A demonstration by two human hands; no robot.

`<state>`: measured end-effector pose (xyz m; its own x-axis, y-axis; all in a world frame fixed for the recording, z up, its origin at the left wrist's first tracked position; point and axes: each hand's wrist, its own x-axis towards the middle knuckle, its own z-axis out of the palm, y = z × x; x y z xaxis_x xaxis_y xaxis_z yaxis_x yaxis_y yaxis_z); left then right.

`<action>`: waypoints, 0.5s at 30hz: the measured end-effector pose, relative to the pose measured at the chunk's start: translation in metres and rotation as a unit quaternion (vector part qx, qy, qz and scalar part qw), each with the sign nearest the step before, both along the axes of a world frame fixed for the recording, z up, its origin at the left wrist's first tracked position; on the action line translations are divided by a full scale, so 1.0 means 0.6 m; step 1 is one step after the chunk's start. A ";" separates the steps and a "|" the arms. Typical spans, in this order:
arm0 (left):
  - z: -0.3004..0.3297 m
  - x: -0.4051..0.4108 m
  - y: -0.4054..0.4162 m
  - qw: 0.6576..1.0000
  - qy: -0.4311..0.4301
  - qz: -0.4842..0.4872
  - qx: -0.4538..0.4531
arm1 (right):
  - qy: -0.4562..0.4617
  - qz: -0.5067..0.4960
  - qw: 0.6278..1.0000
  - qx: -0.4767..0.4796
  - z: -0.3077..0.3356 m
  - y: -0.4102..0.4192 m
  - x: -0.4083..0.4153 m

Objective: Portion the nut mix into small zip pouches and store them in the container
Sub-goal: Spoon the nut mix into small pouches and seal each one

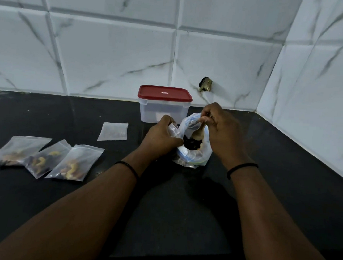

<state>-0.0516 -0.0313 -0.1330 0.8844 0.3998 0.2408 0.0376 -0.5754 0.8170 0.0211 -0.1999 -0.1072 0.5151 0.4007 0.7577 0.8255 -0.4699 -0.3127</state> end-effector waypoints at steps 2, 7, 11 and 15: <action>0.000 -0.002 0.000 1.000 -0.004 0.003 -0.003 | 0.015 0.007 0.999 0.039 -0.002 0.002 0.000; -0.004 -0.003 0.000 1.000 -0.008 0.010 -0.007 | 0.034 0.005 0.990 0.134 -0.008 -0.001 0.007; -0.005 -0.001 0.000 1.000 -0.007 0.007 -0.006 | 0.086 -0.017 0.989 0.116 -0.017 0.005 0.014; -0.005 -0.003 -0.001 1.000 -0.012 0.010 0.003 | 0.104 -0.059 0.991 0.058 -0.016 0.010 0.010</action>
<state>-0.0532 -0.0316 -0.1359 0.8700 0.4157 0.2650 0.0293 -0.5801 0.8140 0.0272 -0.1941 -0.1167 0.7038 0.2447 0.6669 0.6781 -0.5113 -0.5280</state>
